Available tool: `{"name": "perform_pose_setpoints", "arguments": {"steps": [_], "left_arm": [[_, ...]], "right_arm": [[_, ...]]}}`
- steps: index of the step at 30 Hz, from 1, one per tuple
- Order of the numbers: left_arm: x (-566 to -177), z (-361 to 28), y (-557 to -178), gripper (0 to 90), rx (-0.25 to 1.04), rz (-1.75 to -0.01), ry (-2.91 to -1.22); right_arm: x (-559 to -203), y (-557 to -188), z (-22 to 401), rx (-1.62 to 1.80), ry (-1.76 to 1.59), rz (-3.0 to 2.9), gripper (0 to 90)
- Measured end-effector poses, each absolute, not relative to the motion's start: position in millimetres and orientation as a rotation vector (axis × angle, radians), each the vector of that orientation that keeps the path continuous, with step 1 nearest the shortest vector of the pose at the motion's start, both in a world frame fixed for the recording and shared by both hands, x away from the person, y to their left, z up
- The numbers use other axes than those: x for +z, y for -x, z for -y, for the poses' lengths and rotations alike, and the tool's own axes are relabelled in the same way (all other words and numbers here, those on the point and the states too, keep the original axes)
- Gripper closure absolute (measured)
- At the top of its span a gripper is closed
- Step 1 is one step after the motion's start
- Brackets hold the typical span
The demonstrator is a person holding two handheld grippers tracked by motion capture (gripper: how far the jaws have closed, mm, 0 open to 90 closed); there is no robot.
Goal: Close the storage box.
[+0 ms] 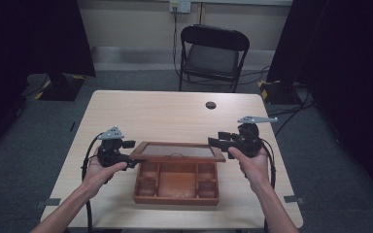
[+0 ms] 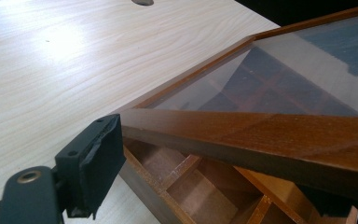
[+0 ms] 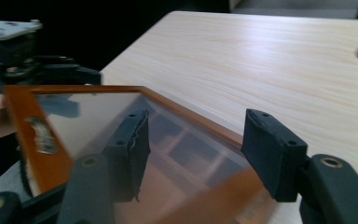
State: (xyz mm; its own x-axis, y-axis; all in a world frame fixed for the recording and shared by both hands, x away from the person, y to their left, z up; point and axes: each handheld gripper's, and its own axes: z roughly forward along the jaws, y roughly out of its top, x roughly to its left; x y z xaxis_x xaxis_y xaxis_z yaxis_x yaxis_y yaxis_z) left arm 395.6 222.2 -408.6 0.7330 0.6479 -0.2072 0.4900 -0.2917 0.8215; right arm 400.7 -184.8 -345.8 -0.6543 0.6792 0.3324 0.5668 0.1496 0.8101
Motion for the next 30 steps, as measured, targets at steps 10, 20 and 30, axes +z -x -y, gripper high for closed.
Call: {"name": "perform_pose_setpoints", "arguments": {"steps": [10, 20, 30], "left_arm": [[-413, -223, -393, 15.8, 0.202, -0.866, -1.961], [-417, -224, -391, 15.8, 0.183, -0.860, -1.968], [-418, -224, -391, 15.8, 0.179, -0.863, -1.964]], "right_arm": [[-323, -396, 141, 1.631, -1.038, -2.450, 56.5], [-323, -391, 112, 1.672, -0.885, -2.631, 67.6], [-332, -389, 100, 1.617, -0.823, -2.772, 72.0]]}}
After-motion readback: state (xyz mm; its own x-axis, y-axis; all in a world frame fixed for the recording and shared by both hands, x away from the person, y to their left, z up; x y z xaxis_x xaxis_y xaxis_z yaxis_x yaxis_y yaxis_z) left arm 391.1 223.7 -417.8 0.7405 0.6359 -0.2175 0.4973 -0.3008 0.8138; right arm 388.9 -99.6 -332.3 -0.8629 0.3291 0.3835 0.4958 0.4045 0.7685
